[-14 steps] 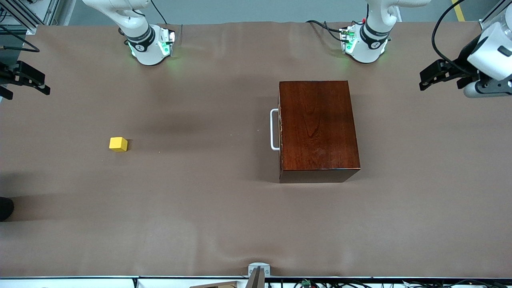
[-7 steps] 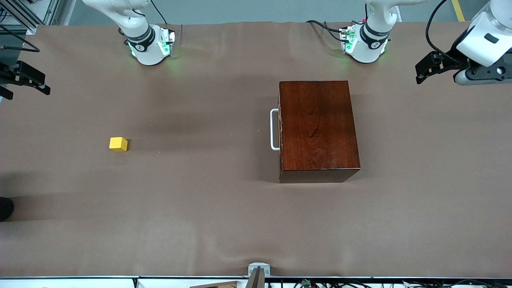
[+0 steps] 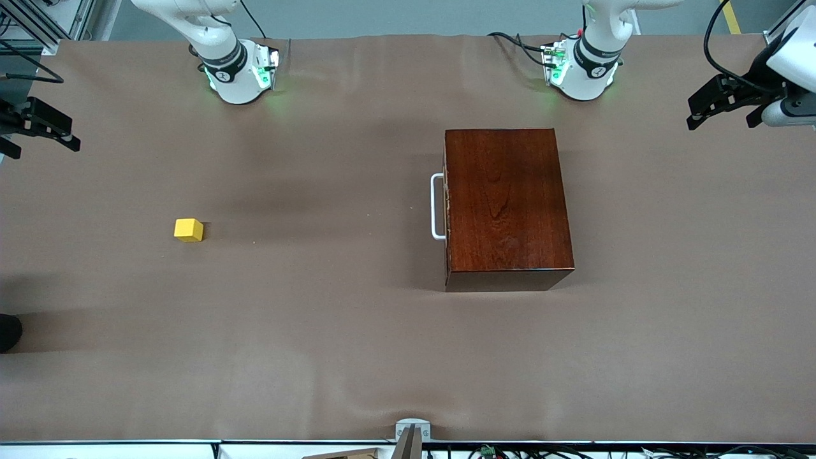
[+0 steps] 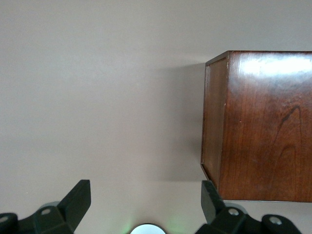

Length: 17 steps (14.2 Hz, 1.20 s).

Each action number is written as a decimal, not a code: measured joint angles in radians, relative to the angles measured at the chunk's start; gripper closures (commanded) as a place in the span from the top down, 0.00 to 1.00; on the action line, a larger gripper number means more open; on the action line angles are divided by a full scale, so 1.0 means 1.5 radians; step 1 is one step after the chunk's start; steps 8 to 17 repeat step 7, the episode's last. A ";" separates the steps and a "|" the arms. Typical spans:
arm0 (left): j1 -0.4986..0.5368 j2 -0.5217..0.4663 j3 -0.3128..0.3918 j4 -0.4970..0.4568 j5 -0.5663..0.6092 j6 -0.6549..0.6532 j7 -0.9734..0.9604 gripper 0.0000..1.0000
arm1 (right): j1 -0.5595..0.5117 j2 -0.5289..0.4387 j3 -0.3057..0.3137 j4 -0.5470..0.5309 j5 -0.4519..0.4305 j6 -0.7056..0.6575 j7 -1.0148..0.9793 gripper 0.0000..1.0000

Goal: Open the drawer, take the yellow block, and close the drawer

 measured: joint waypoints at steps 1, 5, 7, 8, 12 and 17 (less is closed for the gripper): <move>-0.001 0.002 0.000 0.007 0.000 -0.002 0.000 1.00 | 0.000 0.000 0.000 0.000 0.000 0.000 0.000 1.00; -0.001 0.029 0.000 0.039 0.000 -0.022 0.000 1.00 | 0.000 0.000 0.000 0.000 0.000 0.000 0.000 1.00; -0.001 0.042 0.000 0.047 0.000 -0.030 0.000 1.00 | 0.000 0.000 0.000 0.000 0.000 0.000 0.000 1.00; -0.001 0.042 0.000 0.047 0.000 -0.030 0.000 1.00 | 0.000 0.000 0.000 0.000 0.000 0.000 0.000 1.00; -0.001 0.042 0.000 0.047 0.000 -0.030 0.000 1.00 | 0.000 0.000 0.000 0.000 0.000 0.000 0.000 1.00; -0.001 0.042 0.000 0.047 0.000 -0.030 0.000 1.00 | 0.000 0.000 0.000 0.000 0.000 0.000 0.000 1.00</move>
